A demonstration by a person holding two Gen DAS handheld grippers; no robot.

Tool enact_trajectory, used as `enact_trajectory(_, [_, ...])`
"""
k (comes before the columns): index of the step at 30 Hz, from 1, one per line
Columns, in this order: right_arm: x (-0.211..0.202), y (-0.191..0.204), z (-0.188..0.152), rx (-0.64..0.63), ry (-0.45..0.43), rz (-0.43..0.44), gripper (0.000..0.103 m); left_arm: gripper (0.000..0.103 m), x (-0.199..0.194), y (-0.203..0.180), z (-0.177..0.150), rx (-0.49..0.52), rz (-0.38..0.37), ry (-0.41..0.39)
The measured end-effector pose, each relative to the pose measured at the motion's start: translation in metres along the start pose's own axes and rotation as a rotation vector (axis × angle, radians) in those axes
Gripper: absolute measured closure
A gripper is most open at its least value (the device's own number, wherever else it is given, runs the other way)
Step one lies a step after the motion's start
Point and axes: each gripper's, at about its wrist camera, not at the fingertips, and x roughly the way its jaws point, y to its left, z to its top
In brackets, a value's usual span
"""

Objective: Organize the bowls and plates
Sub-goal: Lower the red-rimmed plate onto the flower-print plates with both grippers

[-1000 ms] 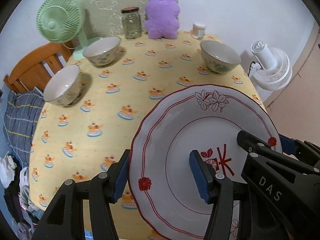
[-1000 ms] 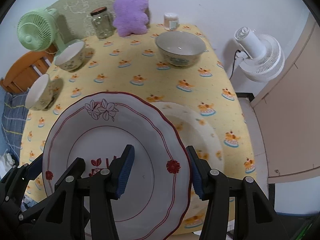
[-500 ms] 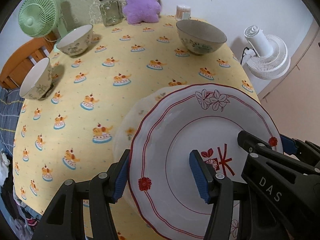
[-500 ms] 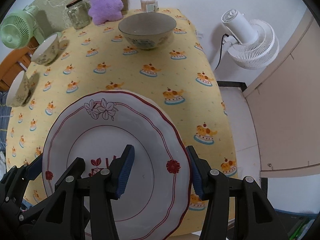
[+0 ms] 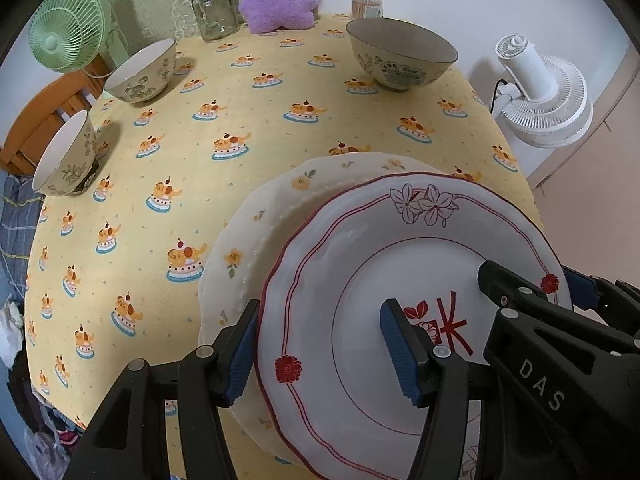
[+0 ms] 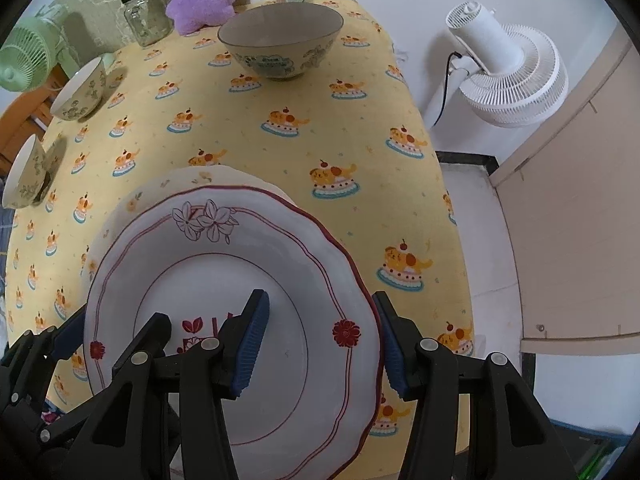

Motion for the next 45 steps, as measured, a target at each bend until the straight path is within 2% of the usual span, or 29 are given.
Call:
enact_trajectory(14, [0.005, 0.001, 0.001, -0.013, 0.010, 0.048, 0.047, 0.041, 0.006, -0.006, 0.004, 0.032, 0.097, 0.011])
enact_trajectory(17, [-0.003, -0.001, -0.002, -0.028, -0.012, 0.035, 0.047, 0.041, 0.007, -0.007, 0.004, 0.037, 0.106, 0.017])
enact_trajectory(20, [-0.006, -0.004, -0.003, -0.028, -0.014, 0.027, 0.065, 0.041, 0.007, -0.006, 0.004, 0.038, 0.117, 0.016])
enact_trajectory(23, [-0.003, -0.003, -0.004, -0.030, 0.001, 0.039, 0.073, 0.041, 0.006, -0.004, 0.005, 0.036, 0.127, 0.008])
enact_trajectory(30, [-0.004, 0.003, 0.000, -0.040, -0.015, 0.030, 0.073, 0.041, -0.003, -0.007, 0.004, 0.072, 0.108, -0.027])
enact_trajectory(38, [0.001, 0.015, 0.006, -0.056, -0.019, 0.027, 0.072, 0.039, -0.001, 0.003, 0.006, 0.049, 0.079, -0.016])
enact_trajectory(45, [0.003, 0.019, 0.006, -0.052, -0.018, -0.009, 0.068, 0.031, -0.003, 0.009, 0.005, 0.055, 0.035, -0.015])
